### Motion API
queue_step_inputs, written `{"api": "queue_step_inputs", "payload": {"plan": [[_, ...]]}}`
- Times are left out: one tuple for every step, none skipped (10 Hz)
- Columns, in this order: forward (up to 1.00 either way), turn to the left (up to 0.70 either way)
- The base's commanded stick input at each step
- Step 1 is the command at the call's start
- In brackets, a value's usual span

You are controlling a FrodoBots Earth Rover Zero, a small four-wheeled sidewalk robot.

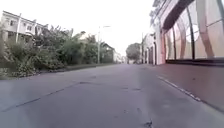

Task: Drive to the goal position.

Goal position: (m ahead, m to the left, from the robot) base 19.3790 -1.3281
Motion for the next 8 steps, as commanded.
{"api": "queue_step_inputs", "payload": {"plan": [[1.0,-0.37],[1.0,-0.12],[1.0,-0.01],[1.0,0.0],[1.0,0.0],[1.0,0.0],[1.0,0.0],[1.0,0.0]]}}
